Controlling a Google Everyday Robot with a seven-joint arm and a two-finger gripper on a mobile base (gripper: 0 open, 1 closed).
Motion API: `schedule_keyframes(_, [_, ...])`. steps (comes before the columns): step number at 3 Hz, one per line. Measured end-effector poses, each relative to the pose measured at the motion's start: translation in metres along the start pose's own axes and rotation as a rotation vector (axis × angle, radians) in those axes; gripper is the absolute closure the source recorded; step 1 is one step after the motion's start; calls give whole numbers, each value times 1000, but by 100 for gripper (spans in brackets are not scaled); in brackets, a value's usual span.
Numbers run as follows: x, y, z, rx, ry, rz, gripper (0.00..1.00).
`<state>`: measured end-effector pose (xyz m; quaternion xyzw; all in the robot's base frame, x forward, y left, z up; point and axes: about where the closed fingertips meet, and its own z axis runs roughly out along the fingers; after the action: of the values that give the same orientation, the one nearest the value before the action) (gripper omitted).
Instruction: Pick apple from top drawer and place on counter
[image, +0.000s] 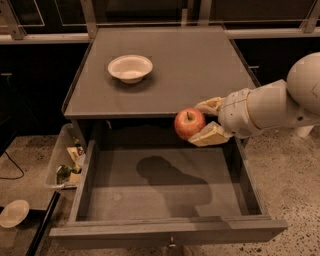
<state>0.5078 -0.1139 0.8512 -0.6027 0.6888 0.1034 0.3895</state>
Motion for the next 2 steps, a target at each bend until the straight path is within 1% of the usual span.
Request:
schedule_keyframes(1, [8,-40,-6,95,-14,34,100])
schedule_keyframes(2, [13,-88,-11,172,-50,72,100])
